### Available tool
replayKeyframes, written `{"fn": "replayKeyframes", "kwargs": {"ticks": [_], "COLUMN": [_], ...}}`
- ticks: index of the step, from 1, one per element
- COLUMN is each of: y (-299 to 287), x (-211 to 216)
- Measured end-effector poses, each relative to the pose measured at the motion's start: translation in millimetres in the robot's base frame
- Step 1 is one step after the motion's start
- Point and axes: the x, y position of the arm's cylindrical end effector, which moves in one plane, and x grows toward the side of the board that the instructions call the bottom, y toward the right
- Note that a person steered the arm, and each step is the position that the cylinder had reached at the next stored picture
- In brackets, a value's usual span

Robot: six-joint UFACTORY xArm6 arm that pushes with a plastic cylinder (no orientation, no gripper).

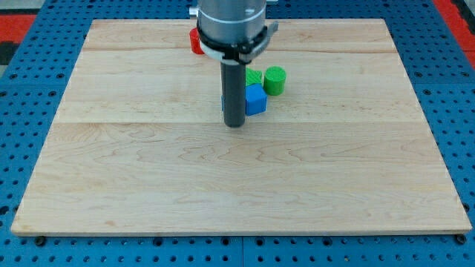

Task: Slightly push the green circle right to the blue cube

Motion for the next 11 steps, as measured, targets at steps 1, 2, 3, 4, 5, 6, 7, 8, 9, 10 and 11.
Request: {"fn": "replayKeyframes", "kwargs": {"ticks": [1, 2, 3, 4, 5, 6, 7, 8, 9, 10, 11], "y": [81.0, 135.9, 166.8, 147.8, 94.6, 53.7, 67.9, 79.0, 94.4, 116.9, 116.0], "x": [2.1, -56.4, -155.0, -210.5, -197.2, -164.9, -139.3, -109.1, -105.2, -104.2, -99.7]}}
